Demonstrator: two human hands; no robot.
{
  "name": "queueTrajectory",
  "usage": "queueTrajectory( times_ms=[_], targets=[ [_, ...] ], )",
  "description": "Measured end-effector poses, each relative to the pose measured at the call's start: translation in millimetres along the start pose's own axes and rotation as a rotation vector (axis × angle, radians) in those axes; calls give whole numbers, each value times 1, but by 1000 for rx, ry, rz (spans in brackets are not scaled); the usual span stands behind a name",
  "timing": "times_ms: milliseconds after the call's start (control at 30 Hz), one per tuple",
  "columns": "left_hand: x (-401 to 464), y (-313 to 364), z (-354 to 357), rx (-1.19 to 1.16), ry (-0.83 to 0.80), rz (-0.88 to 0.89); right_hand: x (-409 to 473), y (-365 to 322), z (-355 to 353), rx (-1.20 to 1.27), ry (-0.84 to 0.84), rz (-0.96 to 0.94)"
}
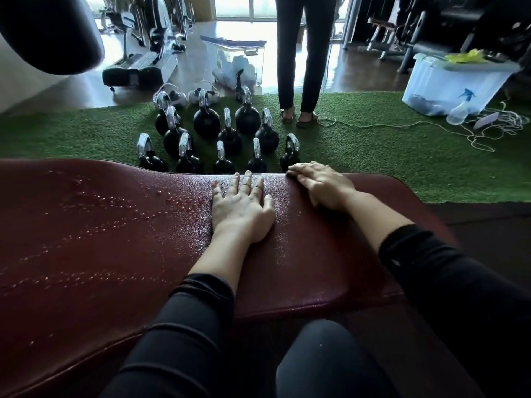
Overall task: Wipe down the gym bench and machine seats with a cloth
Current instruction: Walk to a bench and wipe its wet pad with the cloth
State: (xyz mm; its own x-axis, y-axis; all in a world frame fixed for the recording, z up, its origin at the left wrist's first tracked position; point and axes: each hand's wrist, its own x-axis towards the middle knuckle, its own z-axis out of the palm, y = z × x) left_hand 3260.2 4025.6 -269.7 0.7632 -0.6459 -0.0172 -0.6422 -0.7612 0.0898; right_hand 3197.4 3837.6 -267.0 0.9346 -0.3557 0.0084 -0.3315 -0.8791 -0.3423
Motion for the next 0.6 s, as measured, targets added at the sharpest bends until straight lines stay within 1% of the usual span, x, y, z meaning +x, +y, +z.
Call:
queueTrajectory(
  times_ms=[100, 233, 333, 467, 533, 600],
  targets=[
    [0, 1, -2, -7, -5, -2, -18, -22, 10, -18, -13, -60],
    [-1, 0, -3, -9, -17, 0, -72, -20, 13, -3, -4, -147],
    [-3, -1, -6, -6, -50, 12, -100, -23, 13, -17, -18, -126],
    [-19, -3, -13, -17, -122, 49, -116, -27, 17, -7, 24, -93],
    [-37, -6, -12, -17, -130, 72, -127, -29, 20, 0, 48, -83],
    [-55, -9, -7, -6, -99, 86, -142, -30, 23, -7, 63, -87]
  ],
)
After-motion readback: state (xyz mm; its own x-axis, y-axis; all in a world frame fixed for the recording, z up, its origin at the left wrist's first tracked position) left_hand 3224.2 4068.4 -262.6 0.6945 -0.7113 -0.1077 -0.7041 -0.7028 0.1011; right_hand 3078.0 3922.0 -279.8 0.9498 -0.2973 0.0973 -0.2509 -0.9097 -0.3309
